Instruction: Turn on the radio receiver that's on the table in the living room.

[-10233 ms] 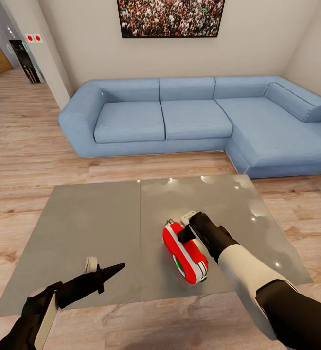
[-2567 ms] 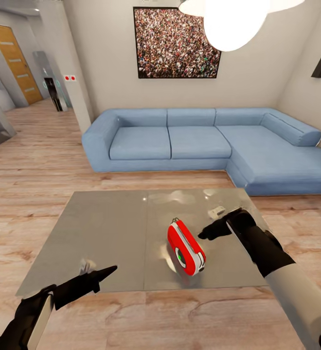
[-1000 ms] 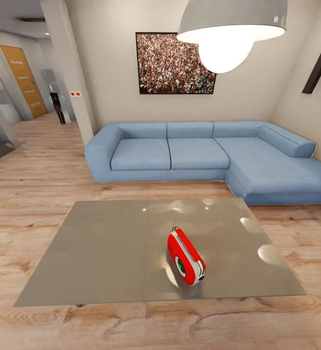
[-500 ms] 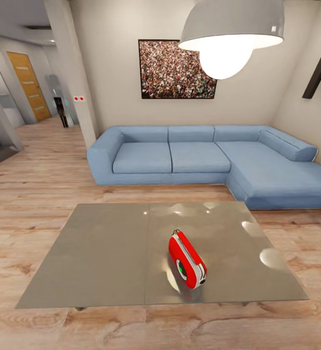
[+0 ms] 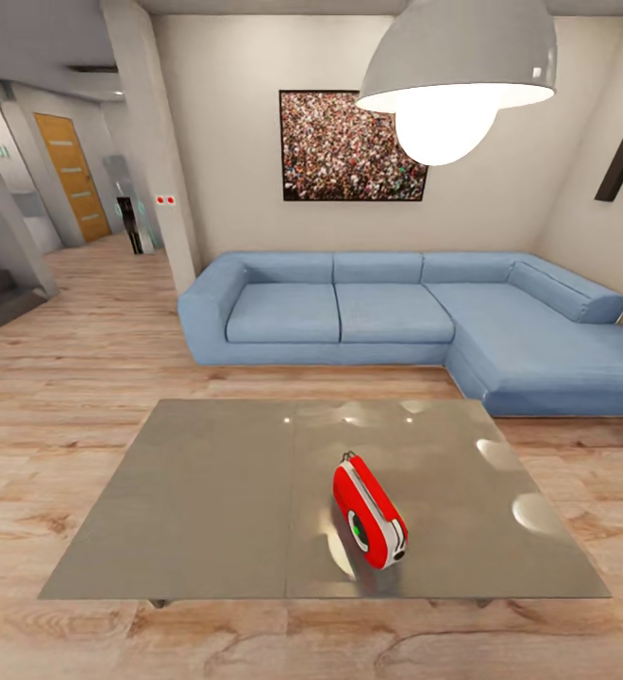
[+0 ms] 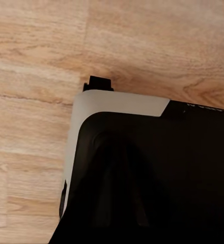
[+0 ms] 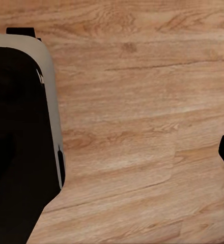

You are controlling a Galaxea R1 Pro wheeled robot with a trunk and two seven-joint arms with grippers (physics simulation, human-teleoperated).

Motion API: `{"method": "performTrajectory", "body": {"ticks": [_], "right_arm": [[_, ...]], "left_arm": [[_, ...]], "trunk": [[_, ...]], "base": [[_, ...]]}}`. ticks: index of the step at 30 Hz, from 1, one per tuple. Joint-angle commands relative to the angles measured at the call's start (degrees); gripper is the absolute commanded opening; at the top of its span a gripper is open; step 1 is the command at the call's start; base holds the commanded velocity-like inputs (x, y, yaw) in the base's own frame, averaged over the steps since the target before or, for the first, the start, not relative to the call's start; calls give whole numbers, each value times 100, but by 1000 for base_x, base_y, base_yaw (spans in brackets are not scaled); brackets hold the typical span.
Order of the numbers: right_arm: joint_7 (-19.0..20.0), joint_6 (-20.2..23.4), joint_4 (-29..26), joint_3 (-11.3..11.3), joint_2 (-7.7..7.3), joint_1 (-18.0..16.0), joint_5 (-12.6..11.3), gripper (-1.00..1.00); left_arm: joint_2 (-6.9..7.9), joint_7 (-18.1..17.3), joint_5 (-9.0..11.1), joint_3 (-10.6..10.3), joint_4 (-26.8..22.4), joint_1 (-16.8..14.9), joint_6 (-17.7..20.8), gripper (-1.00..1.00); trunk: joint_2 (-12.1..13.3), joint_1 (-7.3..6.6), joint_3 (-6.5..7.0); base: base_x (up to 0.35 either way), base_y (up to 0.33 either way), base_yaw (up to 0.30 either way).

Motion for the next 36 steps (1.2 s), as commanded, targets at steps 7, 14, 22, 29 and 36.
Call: {"method": "performTrajectory", "body": {"ticks": [7, 14, 22, 29, 36], "right_arm": [[2, 2, 0, 4, 115, 0, 4, 100], [2, 5, 0, 4, 136, 0, 12, 100], [0, 25, -2, 9, 137, 0, -13, 100], [1, 40, -4, 5, 132, 0, -28, 100], [270, 33, -8, 17, 96, 0, 32, 100]], "left_arm": [[-7, 12, 2, 0, 0, 0, 33, -100], [-28, 22, 3, 0, 5, 0, 53, -100], [-37, 31, 3, 0, 1, 0, 37, -100], [-22, 31, 8, 0, 0, 0, 38, -100], [-29, 28, 11, 7, 0, 0, 29, -100]], "trunk": [[0, 0, 63], [0, 0, 107], [0, 0, 111], [0, 0, 112], [0, 0, 112]], "base": [[0, 0, 73], [0, 0, 60], [0, 0, 5], [0, 0, 0], [0, 0, 0]]}}
